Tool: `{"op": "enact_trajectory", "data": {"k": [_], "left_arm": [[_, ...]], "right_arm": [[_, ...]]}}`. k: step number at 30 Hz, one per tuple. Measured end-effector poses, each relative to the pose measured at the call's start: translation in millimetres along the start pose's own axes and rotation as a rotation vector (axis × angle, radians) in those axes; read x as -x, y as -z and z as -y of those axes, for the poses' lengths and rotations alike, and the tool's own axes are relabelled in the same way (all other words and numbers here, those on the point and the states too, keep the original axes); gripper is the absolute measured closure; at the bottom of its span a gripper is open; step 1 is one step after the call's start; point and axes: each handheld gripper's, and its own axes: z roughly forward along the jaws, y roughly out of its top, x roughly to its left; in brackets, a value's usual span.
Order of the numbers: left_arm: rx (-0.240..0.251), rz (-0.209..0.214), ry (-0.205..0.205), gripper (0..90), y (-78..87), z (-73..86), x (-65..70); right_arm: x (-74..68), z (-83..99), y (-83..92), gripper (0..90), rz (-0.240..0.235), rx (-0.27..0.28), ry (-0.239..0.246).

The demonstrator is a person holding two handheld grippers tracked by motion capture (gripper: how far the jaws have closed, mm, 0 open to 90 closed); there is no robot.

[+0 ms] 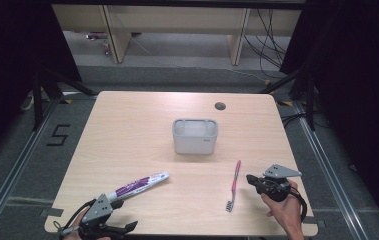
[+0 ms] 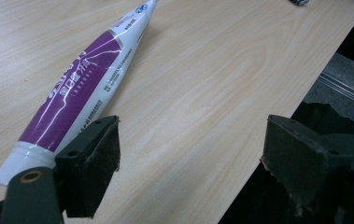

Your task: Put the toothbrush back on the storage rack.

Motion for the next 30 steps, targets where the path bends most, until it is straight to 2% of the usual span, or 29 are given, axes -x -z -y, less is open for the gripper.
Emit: {"op": "enact_trajectory", "data": {"k": [3,5,6,7,8,10,11,12,14,15,16,17,18,19,26,29,30], "left_arm": [[0.001,0.001,-0.002,18.4,-0.2,0.3,0.1],[0.002,0.000,0.000,18.4,-0.3,0.4,0.0],[0.002,0.000,0.000,18.4,-0.3,0.4,0.0],[0.001,0.001,0.000,18.4,-0.1,0.6,0.1],[0.001,0.001,-0.001,18.4,-0.1,0.4,-0.1],[0.000,-0.002,0.002,18.4,0.0,0.0,-0.4],[0.000,-0.002,0.002,18.4,0.0,0.0,-0.4],[0.009,0.002,0.001,18.4,-0.6,0.8,-0.5],[0.010,0.004,0.005,18.4,-1.1,0.8,-0.2],[0.010,0.004,0.006,18.4,-1.1,0.7,-0.2],[0.011,0.005,0.006,18.4,-1.2,0.8,0.0],[0.011,0.005,0.004,18.4,-1.2,0.9,0.2],[0.011,0.005,0.003,18.4,-1.2,1.0,0.3],[0.010,0.005,0.004,18.4,-1.2,0.8,0.1],[0.007,0.005,0.002,18.4,-0.9,0.6,-0.3],[0.003,0.006,-0.003,18.4,-0.3,0.8,-0.3],[0.006,0.006,0.000,18.4,-0.5,0.8,-0.4]], "right_arm": [[0.9,-3.3,-3.0,88.9,0.013,0.003,0.010],[2.0,-6.2,-5.9,88.9,-0.004,-0.006,0.015],[-1.0,-6.9,-6.2,88.9,0.010,-0.014,-0.022],[3.1,-8.7,-8.4,88.9,0.018,0.002,0.033],[0.9,-9.8,-9.1,88.9,0.010,-0.015,-0.001],[1.5,-11.7,-12.4,88.9,0.013,-0.011,-0.001],[3.6,-13.1,-14.0,88.9,0.022,0.000,0.024],[1.4,-13.9,-14.4,88.9,0.019,-0.019,-0.013],[5.4,-17.0,-17.6,88.9,0.030,0.001,0.037],[5.0,-18.0,-19.5,88.9,0.011,-0.002,0.020],[4.8,-18.7,-20.1,88.9,0.029,-0.004,0.010],[6.2,-19.6,-22.6,88.8,0.027,0.001,0.031],[4.5,-19.7,-24.4,88.9,0.018,-0.012,0.008],[6.7,-20.6,-26.3,88.8,0.029,-0.009,0.037],[7.8,-30.9,-36.2,88.6,0.030,-0.017,0.035],[7.2,-33.8,-43.7,88.6,0.034,-0.026,0.048],[8.3,-34.7,-46.1,88.6,0.039,-0.029,0.070]]}}
